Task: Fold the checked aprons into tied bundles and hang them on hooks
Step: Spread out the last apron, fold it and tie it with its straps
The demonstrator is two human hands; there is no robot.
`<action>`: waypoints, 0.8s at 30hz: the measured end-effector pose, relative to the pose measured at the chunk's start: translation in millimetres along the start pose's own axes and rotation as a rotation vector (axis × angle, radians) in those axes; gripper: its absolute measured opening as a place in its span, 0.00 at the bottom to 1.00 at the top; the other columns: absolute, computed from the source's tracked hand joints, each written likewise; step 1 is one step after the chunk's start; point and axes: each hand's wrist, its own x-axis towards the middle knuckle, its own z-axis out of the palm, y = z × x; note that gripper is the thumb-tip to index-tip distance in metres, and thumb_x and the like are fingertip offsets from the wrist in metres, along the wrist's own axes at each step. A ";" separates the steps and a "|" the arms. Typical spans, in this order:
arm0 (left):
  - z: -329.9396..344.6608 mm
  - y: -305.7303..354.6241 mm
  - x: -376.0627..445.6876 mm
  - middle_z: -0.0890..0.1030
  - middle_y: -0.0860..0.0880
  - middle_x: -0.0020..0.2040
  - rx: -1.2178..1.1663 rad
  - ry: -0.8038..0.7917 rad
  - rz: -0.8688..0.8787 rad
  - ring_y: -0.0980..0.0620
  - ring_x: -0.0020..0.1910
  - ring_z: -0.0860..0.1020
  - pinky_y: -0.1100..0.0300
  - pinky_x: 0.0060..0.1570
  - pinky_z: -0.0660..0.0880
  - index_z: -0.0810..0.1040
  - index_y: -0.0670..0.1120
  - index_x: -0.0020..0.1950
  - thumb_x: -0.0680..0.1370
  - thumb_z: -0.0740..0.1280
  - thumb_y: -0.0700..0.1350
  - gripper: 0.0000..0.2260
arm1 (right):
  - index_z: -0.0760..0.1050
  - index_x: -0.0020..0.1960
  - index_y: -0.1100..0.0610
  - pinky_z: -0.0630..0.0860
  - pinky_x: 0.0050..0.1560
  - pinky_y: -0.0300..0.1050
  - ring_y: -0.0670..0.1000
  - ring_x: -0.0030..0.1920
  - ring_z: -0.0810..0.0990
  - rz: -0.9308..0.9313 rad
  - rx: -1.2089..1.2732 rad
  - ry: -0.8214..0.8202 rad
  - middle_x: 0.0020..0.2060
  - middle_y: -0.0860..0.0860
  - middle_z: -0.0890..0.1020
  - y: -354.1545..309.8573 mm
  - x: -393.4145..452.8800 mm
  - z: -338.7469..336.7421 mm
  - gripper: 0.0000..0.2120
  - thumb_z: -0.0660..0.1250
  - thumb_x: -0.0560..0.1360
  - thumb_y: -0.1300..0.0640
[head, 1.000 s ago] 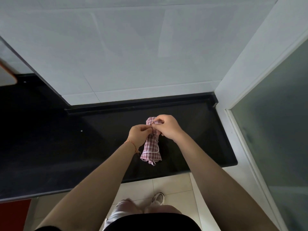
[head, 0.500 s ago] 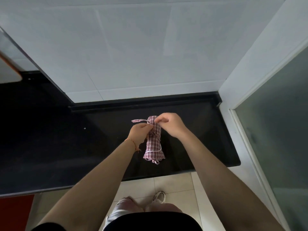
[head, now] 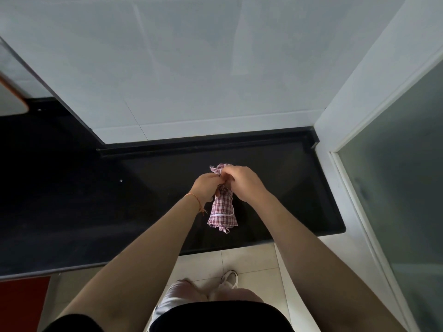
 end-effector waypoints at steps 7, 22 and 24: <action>-6.9 2.2 3.9 0.74 0.47 0.36 0.113 0.040 -0.011 0.54 0.31 0.70 0.64 0.28 0.65 0.78 0.40 0.52 0.83 0.61 0.44 0.09 | 0.75 0.51 0.51 0.77 0.52 0.42 0.51 0.52 0.80 -0.078 0.120 0.222 0.48 0.48 0.79 36.9 -12.2 20.4 0.06 0.65 0.80 0.62; 1.3 3.0 4.5 0.76 0.49 0.38 0.171 -0.021 0.050 0.57 0.30 0.70 0.69 0.23 0.64 0.79 0.43 0.54 0.84 0.61 0.46 0.10 | 0.76 0.62 0.53 0.76 0.59 0.42 0.53 0.59 0.79 -0.157 0.090 0.206 0.60 0.52 0.80 27.7 -4.7 21.8 0.12 0.62 0.82 0.64; 0.8 -1.6 6.6 0.76 0.49 0.37 0.178 0.003 0.049 0.57 0.31 0.70 0.69 0.25 0.65 0.80 0.41 0.54 0.84 0.61 0.47 0.12 | 0.76 0.56 0.52 0.75 0.51 0.35 0.50 0.57 0.79 -0.145 0.185 0.187 0.56 0.50 0.80 32.6 -3.2 23.1 0.09 0.62 0.81 0.64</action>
